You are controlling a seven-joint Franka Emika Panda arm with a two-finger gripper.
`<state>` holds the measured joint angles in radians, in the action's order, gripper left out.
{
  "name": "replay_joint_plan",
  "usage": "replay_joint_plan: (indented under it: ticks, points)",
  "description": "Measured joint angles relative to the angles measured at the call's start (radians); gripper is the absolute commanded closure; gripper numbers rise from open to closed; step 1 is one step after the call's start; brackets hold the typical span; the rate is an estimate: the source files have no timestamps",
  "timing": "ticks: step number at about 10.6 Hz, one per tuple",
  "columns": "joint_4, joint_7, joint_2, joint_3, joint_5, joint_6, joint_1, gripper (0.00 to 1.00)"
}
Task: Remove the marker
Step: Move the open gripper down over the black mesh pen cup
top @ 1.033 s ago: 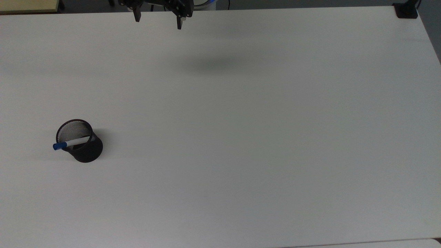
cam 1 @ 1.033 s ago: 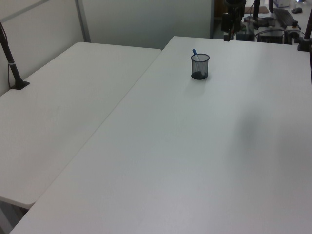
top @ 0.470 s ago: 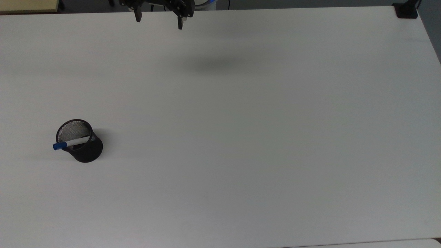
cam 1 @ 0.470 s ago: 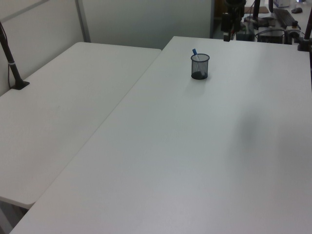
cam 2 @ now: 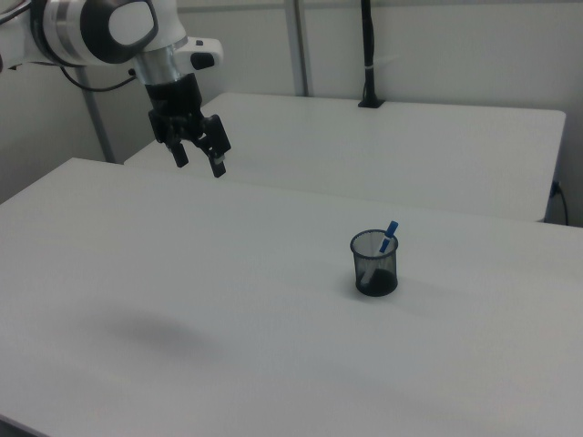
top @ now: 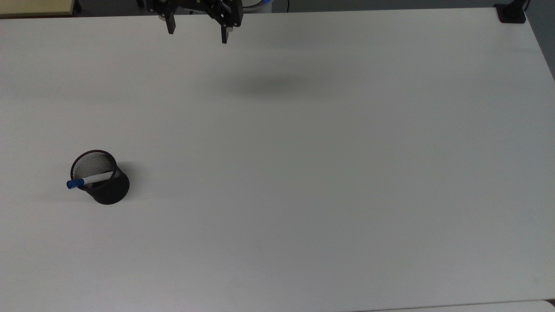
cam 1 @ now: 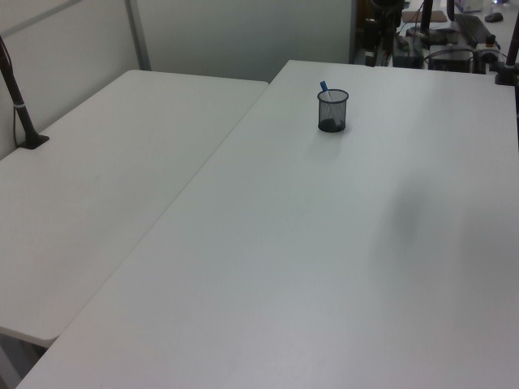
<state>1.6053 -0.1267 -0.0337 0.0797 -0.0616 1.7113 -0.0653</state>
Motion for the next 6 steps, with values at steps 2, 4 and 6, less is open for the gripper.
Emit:
replay_joint_plan:
  ticks: [2,4,6]
  points:
    - [0.0,0.0,-0.011,0.002,-0.001,0.05,0.025,0.0]
    - [0.002,0.0,-0.03,0.003,-0.001,0.12,0.059,0.0]
    - [0.005,0.0,-0.07,0.004,-0.002,0.233,0.103,0.0]
